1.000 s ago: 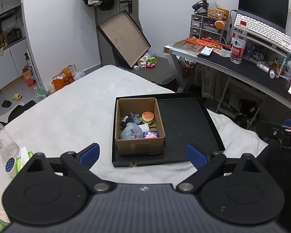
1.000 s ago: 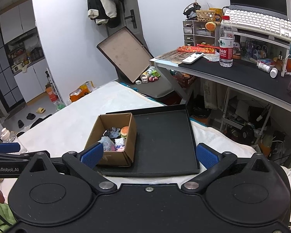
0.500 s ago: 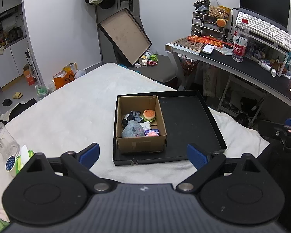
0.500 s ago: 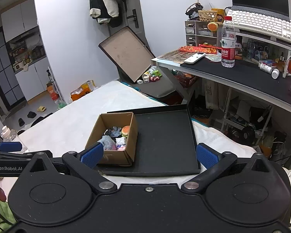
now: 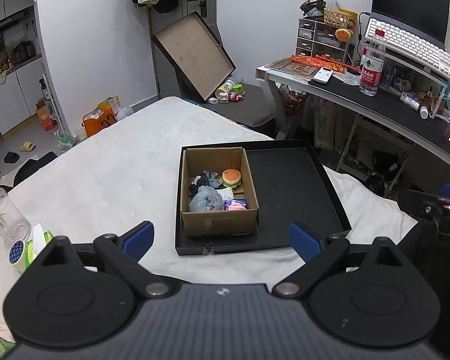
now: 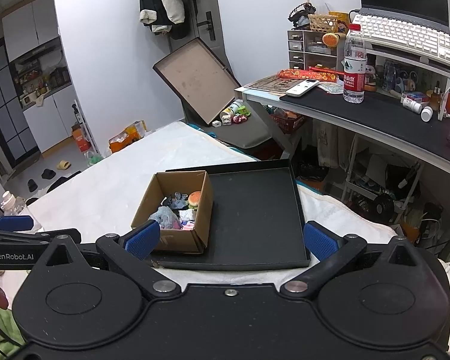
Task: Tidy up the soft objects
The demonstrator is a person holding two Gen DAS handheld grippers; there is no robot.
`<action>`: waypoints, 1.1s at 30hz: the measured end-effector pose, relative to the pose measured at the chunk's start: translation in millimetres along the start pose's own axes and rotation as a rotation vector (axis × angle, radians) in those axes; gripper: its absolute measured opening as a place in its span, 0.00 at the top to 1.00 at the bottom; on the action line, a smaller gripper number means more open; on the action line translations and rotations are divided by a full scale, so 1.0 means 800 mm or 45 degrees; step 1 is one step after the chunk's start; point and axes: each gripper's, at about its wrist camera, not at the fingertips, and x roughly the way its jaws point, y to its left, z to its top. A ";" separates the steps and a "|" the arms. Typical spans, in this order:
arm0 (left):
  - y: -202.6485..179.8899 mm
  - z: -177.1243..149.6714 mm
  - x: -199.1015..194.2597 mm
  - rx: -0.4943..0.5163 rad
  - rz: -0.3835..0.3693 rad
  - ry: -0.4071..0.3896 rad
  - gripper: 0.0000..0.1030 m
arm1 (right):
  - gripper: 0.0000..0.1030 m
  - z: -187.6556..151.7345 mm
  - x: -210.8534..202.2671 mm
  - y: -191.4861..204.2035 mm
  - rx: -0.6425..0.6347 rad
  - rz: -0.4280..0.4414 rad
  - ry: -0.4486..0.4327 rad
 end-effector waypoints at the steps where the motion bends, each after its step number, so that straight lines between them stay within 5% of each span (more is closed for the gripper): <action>1: 0.000 -0.001 0.000 0.001 -0.001 0.001 0.07 | 0.00 0.000 0.000 0.000 -0.001 0.001 -0.001; 33: -0.017 0.001 0.036 0.035 -0.032 0.027 0.07 | 0.00 -0.008 0.017 -0.012 0.004 -0.037 0.015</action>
